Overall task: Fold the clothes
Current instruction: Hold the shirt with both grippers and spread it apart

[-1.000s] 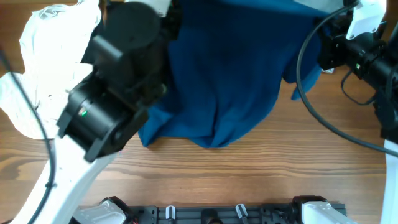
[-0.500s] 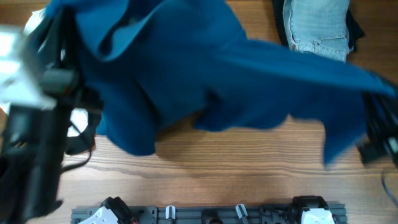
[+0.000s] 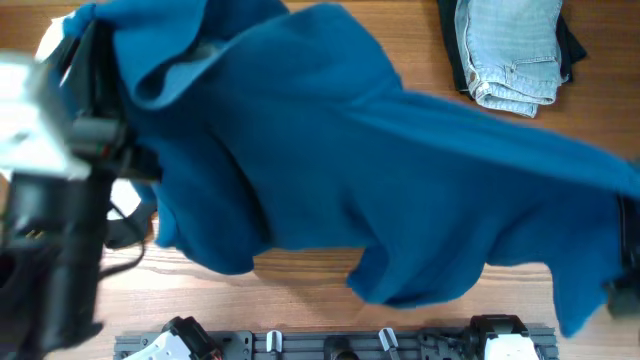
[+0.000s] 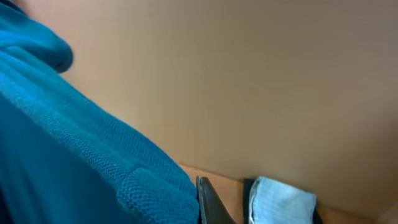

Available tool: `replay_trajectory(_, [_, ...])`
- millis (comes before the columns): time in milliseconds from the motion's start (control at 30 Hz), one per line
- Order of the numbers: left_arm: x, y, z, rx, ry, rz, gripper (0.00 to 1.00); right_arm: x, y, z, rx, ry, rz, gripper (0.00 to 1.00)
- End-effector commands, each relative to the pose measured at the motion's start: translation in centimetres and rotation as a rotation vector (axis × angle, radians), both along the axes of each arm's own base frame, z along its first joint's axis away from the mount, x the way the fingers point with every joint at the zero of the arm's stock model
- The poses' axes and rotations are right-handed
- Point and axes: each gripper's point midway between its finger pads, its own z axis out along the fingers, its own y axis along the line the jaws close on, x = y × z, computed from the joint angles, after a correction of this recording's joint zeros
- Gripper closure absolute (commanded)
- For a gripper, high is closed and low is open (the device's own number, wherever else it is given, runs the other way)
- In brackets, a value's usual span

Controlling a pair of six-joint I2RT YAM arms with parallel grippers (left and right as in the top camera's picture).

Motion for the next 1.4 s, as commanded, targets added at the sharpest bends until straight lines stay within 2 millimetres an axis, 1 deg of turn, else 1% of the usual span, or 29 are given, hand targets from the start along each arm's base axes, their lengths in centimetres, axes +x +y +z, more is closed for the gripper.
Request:
replay_trajectory(0, [1.3,4.0,-0.4,0.031,0.058,0.323,0.96,7.2,-3.5,-2.5,-0.01,0.156,-0.211,0.96])
replay_trajectory(133, [5.2,1.1,-2.4,0.121,0.12,0.365,0.96,13.7,-2.9,-6.3,-0.04,0.314,-0.169,0.96])
replay_trajectory(167, [6.7,0.2,-3.3,0.149,0.144,0.383,0.96,15.6,-2.7,-7.7,-0.043,0.366,-0.162,0.96])
replay_trajectory(200, [7.6,-0.2,-3.9,0.164,0.158,0.396,0.96,16.8,-2.7,-8.5,-0.045,0.395,-0.161,0.96])
replay_trajectory(233, [8.9,-0.8,-4.7,0.179,0.177,0.407,0.96,18.6,-2.7,-10.0,-0.049,0.444,-0.16,0.96])
replay_trajectory(367, [15.2,-3.5,-9.0,0.232,0.262,0.393,0.96,24.6,-2.6,-15.3,-0.058,0.588,-0.149,0.96])
replay_trajectory(433, [18.4,-4.7,-11.6,0.25,0.308,0.352,0.96,27.4,-2.6,-18.1,-0.062,0.646,-0.148,0.96])
replay_trajectory(467, [20.2,-5.2,-13.2,0.257,0.337,0.326,0.96,28.9,-2.5,-19.5,-0.063,0.672,-0.145,0.96])
replay_trajectory(600, [26.5,-6.1,-19.3,0.243,0.438,0.266,0.96,34.0,-2.2,-24.9,-0.049,0.747,-0.126,0.96])
replay_trajectory(633, [29.1,-6.4,-22.3,0.251,0.48,0.236,0.96,35.8,-2.2,-27.1,-0.037,0.771,-0.134,0.96])
replay_trajectory(667, [30.5,-6.6,-23.9,0.255,0.5,0.219,0.96,37.1,-2.2,-28.8,-0.033,0.785,-0.136,0.96])
replay_trajectory(700, [31.9,-6.9,-25.7,0.259,0.521,0.202,0.96,37.9,-2.2,-29.7,-0.032,0.791,-0.136,0.96])
replay_trajectory(733, [32.8,-7.1,-27.0,0.262,0.535,0.191,0.96,38.9,-2.2,-31.0,-0.027,0.798,-0.139,0.96])
replay_trajectory(833, [36.1,-7.7,-31.7,0.269,0.571,0.169,0.96,41.5,-2.2,-34.5,-0.014,0.814,-0.146,0.96])
replay_trajectory(933, [38.5,-8.6,-35.4,0.266,0.581,0.144,0.96,43.6,-2.2,-37.7,-0.004,0.822,-0.151,0.96])
replay_trajectory(1000, [39.6,-9.8,-37.7,0.263,0.588,0.099,0.96,44.7,-2.2,-39.7,0.012,0.831,-0.159,0.96])
replay_trajectory(1100, [40.5,-11.3,-40.1,0.258,0.597,0.031,0.96,45.7,-2.2,-42.3,0.026,0.849,-0.168,0.96])
replay_trajectory(1167, [40.9,-12.1,-41.3,0.254,0.603,-0.01,0.96,46.1,-2.4,-43.7,0.029,0.863,-0.181,0.96])
replay_trajectory(1233, [41.1,-12.7,-41.8,0.25,0.603,-0.037,0.94,46.3,-2.5,-44.5,0.028,0.869,-0.181,0.96])
replay_trajectory(1300, [41.1,-13.1,-42.1,0.248,0.606,-0.06,0.81,46.4,-2.6,-44.6,0.025,0.868,-0.193,0.96])
replay_trajectory(1333, [41.1,-13.1,-42.1,0.248,0.607,-0.061,0.69,46.5,-2.8,-44.6,0.024,0.865,-0.201,0.95])
replay_trajectory(1367, [41.1,-13.0,-42.1,0.248,0.607,-0.059,0.53,46.5,-2.9,-44.6,0.024,0.864,-0.207,0.96])
